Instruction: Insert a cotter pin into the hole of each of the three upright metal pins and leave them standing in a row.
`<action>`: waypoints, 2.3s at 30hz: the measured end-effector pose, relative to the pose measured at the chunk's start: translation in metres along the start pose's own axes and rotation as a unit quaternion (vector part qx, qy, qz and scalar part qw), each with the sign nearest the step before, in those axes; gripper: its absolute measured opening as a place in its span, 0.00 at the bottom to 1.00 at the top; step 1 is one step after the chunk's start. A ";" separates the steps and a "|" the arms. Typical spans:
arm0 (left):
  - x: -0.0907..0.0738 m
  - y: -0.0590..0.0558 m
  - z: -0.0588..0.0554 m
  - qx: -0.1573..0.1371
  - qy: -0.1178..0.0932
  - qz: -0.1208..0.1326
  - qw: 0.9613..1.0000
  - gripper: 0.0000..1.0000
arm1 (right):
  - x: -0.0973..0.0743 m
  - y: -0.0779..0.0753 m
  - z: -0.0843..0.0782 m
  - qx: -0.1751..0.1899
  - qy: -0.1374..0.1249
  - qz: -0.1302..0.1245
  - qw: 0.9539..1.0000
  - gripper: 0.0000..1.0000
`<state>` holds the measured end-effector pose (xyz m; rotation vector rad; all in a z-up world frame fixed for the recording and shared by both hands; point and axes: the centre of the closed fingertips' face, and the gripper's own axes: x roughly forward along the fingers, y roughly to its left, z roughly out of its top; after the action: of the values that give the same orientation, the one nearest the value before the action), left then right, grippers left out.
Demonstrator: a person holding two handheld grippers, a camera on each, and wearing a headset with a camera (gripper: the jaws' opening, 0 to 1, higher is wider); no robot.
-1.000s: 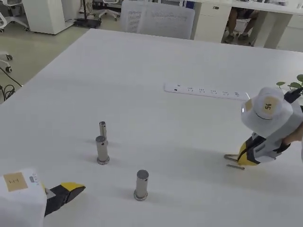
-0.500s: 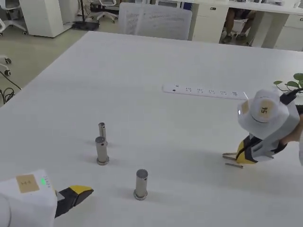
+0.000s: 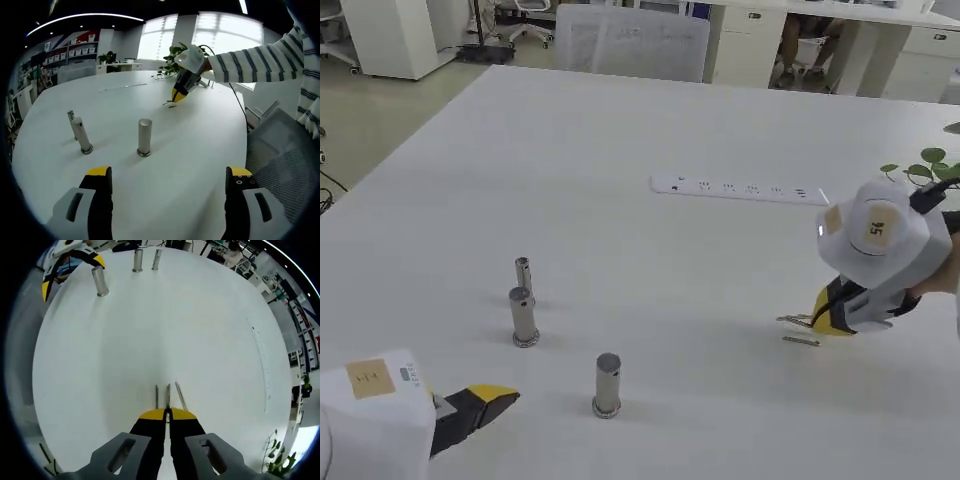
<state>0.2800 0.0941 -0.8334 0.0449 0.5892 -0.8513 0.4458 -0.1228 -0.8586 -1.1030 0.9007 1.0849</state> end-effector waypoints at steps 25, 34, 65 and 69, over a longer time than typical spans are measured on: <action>0.006 0.003 0.023 0.010 -0.021 0.000 1.000 0.87 | -0.021 0.027 0.028 -0.014 -0.053 -0.025 0.998 0.02; 0.012 -0.001 0.027 0.014 -0.022 -0.007 1.000 0.85 | -0.029 0.035 0.043 -0.019 -0.085 -0.044 0.995 0.02; 0.021 -0.001 0.055 0.024 -0.044 -0.001 0.999 0.65 | -0.060 0.078 0.080 -0.019 -0.144 -0.098 0.985 0.02; 0.023 -0.003 0.063 0.026 -0.053 -0.002 0.998 0.63 | -0.067 0.081 0.083 -0.016 -0.150 -0.108 0.983 0.02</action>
<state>0.3194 0.0598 -0.7919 0.0454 0.4684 -0.8675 0.3544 -0.0489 -0.7952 -1.0038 0.5146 1.0531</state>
